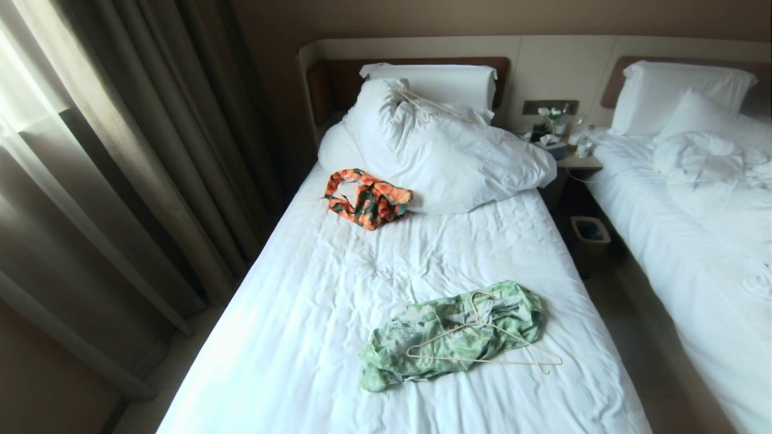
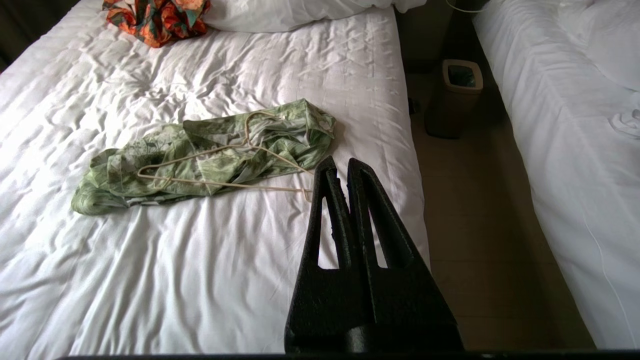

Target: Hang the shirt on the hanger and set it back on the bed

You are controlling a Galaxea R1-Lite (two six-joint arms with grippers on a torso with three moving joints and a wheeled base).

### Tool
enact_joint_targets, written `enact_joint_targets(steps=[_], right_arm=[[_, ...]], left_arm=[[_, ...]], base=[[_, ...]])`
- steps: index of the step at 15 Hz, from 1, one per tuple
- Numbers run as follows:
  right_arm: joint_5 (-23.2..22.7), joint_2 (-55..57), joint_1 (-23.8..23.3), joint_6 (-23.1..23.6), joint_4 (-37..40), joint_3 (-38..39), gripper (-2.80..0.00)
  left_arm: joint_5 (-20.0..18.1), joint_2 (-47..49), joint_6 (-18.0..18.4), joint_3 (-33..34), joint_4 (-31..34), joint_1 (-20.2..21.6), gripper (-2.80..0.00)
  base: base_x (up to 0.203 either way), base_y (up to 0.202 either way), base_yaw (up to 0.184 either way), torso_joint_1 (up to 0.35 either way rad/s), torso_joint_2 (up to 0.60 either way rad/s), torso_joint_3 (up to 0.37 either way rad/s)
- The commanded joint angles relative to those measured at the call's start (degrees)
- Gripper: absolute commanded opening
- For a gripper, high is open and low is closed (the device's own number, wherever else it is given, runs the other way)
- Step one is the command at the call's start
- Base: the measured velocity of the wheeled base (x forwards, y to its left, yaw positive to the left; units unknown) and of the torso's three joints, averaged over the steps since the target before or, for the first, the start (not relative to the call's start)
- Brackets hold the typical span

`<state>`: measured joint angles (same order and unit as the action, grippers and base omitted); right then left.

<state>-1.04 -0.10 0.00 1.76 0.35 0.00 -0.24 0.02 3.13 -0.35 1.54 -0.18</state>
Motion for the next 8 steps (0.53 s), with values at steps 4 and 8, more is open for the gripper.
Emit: enact_joint_targets(steps=[4,8], right_arm=[[0.0,0.0,0.0,0.1,0.0,0.0,-2.8],[0.0,0.0,0.0,-0.1,0.0,0.0,-2.8]], left_arm=[[0.0,-0.1,0.0,0.0,0.0,0.0,-2.8],[0.0,-0.1,0.0,0.0,0.0,0.0,-2.8]], base=[[0.0,0.0,0.0,0.0,0.0,0.0],[0.0,0.0,0.0,0.0,0.0,0.0]])
